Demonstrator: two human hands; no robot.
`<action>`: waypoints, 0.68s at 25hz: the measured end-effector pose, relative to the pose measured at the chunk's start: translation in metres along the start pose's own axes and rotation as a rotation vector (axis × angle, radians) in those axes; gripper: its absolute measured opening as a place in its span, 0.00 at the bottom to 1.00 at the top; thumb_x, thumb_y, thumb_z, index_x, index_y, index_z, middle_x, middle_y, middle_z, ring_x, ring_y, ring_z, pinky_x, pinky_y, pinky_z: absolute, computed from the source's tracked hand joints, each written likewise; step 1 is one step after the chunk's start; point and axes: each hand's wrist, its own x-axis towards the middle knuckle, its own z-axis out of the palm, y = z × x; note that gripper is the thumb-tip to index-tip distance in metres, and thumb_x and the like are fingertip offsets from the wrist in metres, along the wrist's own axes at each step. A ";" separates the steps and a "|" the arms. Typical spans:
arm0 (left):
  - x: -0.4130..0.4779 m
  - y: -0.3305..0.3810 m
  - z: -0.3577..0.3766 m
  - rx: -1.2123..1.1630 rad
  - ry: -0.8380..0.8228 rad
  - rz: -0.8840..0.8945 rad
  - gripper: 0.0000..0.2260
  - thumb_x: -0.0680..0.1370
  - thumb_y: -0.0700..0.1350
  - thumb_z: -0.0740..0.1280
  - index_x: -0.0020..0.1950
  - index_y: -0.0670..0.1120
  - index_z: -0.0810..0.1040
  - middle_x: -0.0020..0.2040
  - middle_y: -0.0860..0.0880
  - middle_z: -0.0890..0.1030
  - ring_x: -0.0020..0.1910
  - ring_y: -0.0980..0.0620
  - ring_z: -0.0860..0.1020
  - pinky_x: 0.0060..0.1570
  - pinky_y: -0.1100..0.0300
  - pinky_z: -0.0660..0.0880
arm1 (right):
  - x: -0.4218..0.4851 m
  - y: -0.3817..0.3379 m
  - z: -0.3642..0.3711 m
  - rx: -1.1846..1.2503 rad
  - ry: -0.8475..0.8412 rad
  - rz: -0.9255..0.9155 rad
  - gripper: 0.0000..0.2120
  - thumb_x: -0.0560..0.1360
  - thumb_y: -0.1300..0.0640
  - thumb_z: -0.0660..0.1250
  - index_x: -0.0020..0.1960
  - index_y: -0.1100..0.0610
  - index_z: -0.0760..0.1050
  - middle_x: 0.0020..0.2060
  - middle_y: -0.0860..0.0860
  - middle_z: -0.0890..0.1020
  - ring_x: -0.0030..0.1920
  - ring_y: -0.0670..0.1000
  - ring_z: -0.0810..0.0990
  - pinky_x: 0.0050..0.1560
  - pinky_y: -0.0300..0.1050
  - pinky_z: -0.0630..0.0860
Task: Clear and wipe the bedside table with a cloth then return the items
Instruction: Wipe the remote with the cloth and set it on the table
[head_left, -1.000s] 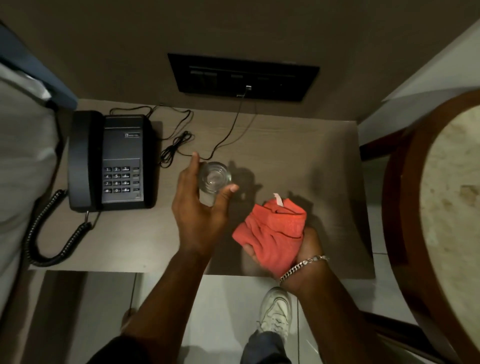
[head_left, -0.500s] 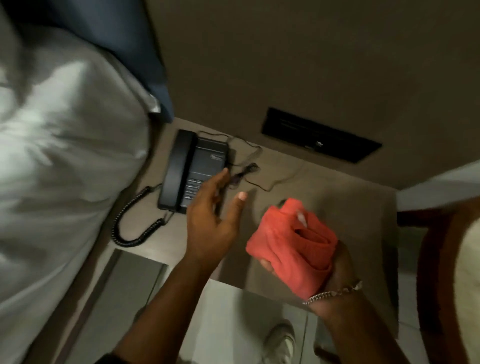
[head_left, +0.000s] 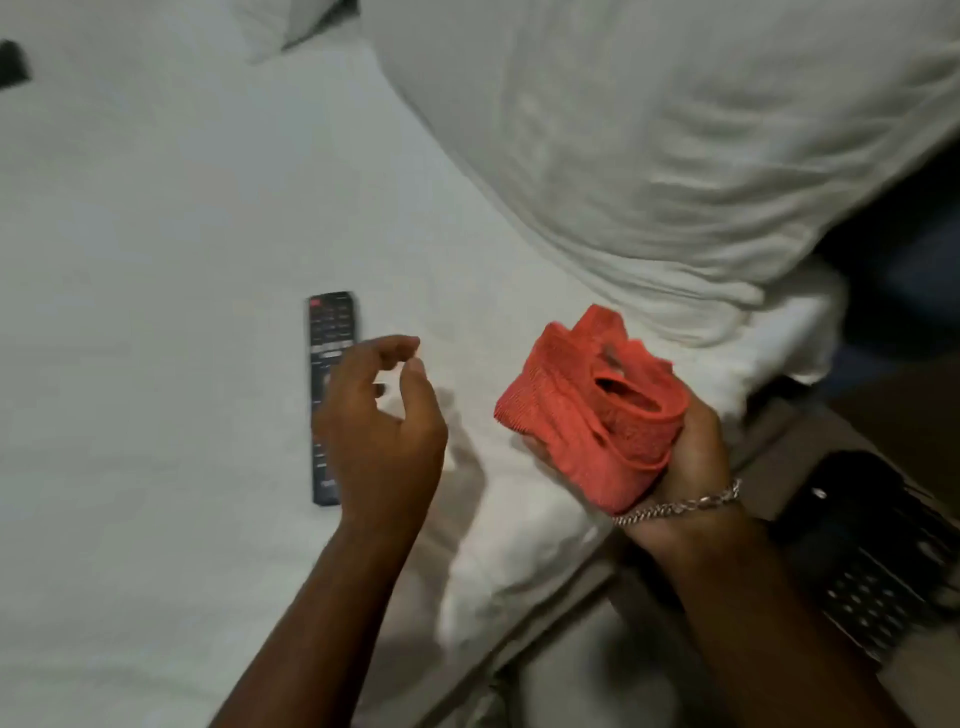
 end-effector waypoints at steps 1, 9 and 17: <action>0.015 -0.017 -0.012 0.180 0.048 -0.015 0.11 0.75 0.45 0.66 0.55 0.45 0.79 0.52 0.50 0.80 0.52 0.49 0.76 0.49 0.62 0.69 | 0.015 0.012 0.013 -0.011 -0.101 0.053 0.15 0.70 0.46 0.62 0.48 0.51 0.84 0.52 0.52 0.86 0.56 0.56 0.82 0.64 0.65 0.70; 0.055 -0.060 -0.019 0.491 -0.335 -0.288 0.19 0.68 0.49 0.71 0.57 0.49 0.73 0.50 0.49 0.80 0.46 0.47 0.78 0.42 0.59 0.69 | 0.053 0.047 0.060 -0.157 -0.082 0.068 0.19 0.69 0.51 0.61 0.56 0.56 0.80 0.57 0.55 0.82 0.55 0.56 0.81 0.53 0.55 0.80; -0.033 0.014 0.048 -1.190 -0.926 -1.001 0.15 0.81 0.46 0.61 0.65 0.42 0.78 0.59 0.38 0.83 0.56 0.44 0.82 0.59 0.49 0.78 | -0.023 -0.001 -0.008 -1.513 0.074 -1.011 0.21 0.73 0.52 0.67 0.64 0.60 0.76 0.65 0.50 0.75 0.68 0.52 0.74 0.69 0.50 0.69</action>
